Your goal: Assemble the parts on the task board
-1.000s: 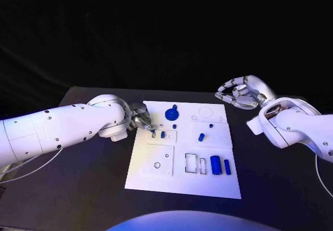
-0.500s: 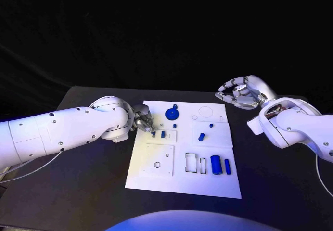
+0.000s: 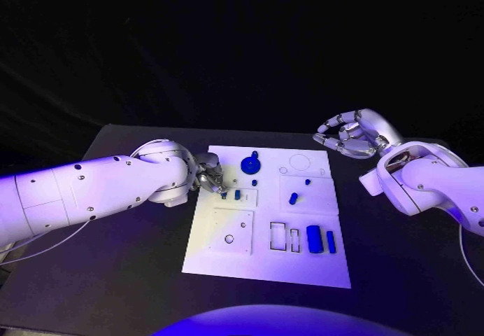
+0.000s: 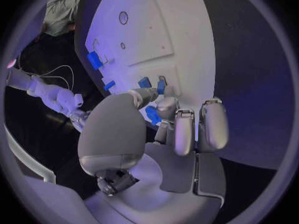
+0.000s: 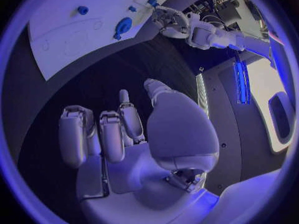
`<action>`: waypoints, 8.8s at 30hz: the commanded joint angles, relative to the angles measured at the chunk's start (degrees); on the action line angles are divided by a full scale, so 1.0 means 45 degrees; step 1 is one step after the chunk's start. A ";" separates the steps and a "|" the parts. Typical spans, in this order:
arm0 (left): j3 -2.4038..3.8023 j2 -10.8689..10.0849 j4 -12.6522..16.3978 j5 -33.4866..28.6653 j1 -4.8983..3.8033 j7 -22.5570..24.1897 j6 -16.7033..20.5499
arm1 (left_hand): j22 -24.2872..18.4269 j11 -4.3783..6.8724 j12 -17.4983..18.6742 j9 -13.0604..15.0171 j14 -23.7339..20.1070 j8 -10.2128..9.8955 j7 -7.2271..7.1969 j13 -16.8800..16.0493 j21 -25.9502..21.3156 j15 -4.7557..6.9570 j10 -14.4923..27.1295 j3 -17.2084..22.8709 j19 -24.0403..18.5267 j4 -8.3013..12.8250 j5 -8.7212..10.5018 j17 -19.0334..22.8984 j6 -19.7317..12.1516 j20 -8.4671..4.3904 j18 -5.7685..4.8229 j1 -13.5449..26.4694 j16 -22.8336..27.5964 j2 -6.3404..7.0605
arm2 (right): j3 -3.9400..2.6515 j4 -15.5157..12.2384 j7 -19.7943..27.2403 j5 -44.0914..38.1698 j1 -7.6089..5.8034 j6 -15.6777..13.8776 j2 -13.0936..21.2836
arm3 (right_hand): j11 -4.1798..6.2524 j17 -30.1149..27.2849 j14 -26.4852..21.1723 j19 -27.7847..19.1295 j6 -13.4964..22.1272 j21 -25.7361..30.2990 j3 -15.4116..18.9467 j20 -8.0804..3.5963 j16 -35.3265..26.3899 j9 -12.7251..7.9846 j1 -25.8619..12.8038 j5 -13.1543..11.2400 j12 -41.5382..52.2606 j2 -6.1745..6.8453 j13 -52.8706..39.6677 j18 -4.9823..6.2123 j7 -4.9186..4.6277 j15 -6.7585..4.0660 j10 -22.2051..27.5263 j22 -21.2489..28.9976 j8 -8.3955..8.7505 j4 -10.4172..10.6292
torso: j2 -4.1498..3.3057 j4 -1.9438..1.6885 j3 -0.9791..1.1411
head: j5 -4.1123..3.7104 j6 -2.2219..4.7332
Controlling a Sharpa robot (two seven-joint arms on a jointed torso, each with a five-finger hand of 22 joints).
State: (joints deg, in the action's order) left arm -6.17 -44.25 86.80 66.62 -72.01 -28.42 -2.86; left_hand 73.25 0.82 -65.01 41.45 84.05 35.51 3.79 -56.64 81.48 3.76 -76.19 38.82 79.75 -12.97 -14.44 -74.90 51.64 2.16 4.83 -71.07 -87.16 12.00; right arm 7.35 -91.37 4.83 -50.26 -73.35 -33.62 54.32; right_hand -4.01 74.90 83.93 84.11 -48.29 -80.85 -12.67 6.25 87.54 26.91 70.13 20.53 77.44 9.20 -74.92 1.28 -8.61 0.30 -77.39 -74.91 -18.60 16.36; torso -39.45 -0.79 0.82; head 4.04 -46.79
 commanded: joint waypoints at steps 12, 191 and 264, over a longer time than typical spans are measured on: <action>-0.0027 -0.0041 0.0098 0.0102 0.0039 -0.0063 -0.0772 | -0.0022 0.0016 0.0045 0.0738 0.1002 0.0054 -0.0027 0.0082 0.0039 0.0106 -0.0037 0.2350 0.0058 0.2221 -0.0086 -0.2011 0.0120 -0.0009 -0.0226 -0.0084 -0.0090 0.0073 | 0.0000 -0.0008 0.0109 -0.0101 0.0012 0.0085 -0.0001 | 0.0007 0.2142 0.1048 0.0244 0.0090 0.0050 0.0015 -0.0106 -0.0039 -0.0019 0.0055 0.0040 -0.0066 -0.0009 -0.0291 0.0220 -0.0009 -0.0113 0.0047 -0.2197 -0.0078 0.0007 | -0.0002 -0.0006 -0.0002 | -0.0014 -0.0010; -0.0226 0.2889 -0.2636 0.4769 0.0352 0.5635 0.2569 | -0.3143 -0.1107 0.9980 -0.3927 -0.0842 -0.3879 0.0940 1.0221 -0.2210 -0.0836 0.2769 -0.0944 -0.2238 0.1672 0.0139 0.4593 0.0966 0.0856 0.0482 -0.2563 0.1919 0.0062 | 0.0000 -0.0099 0.0147 -0.0371 0.0102 0.0067 -0.0032 | 0.0006 0.2109 0.1040 0.0220 0.0124 0.0119 0.0051 -0.0105 -0.0061 -0.0039 0.0043 0.0158 -0.0070 -0.0086 -0.0283 0.0234 -0.0011 -0.0111 0.0054 -0.2171 -0.0129 0.0009 | 0.0008 -0.0007 -0.0003 | -0.0477 0.0194; 0.0291 0.0913 -0.1653 0.3646 0.0522 0.4791 0.1570 | -0.3076 -0.1109 1.0645 -0.3999 -0.0827 -0.4142 0.0964 1.0373 -0.2154 -0.0838 0.2346 -0.0953 -0.2199 0.1786 0.0190 0.4930 0.1153 0.0829 0.0468 -0.2293 0.2031 0.0202 | 0.0000 -0.0052 0.0126 -0.0396 0.0165 0.0090 0.0015 | 0.0007 0.2106 0.1039 0.0228 0.0117 0.0104 0.0053 -0.0105 -0.0063 -0.0039 0.0044 0.0163 -0.0057 -0.0089 -0.0296 0.0230 -0.0009 -0.0111 0.0041 -0.2180 -0.0137 0.0010 | 0.0027 -0.0031 0.0000 | -0.0463 0.0121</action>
State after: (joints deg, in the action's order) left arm -4.87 -40.29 79.36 83.32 -69.67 -6.30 5.96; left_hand 59.46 -4.00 -17.46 23.36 80.06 17.05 8.17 -10.02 71.90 -0.02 -65.24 34.54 69.73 -5.36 -13.96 -52.77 56.43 5.85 7.53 -82.08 -78.21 12.90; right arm 7.36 -91.53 5.13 -51.36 -72.64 -33.66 54.42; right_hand -4.01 74.92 83.93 84.10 -48.10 -80.41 -12.51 6.26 87.54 26.80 70.13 20.97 77.22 9.20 -74.94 1.28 -8.80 0.30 -77.39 -74.95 -18.82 16.52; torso -39.36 -0.90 0.82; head 1.94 -46.16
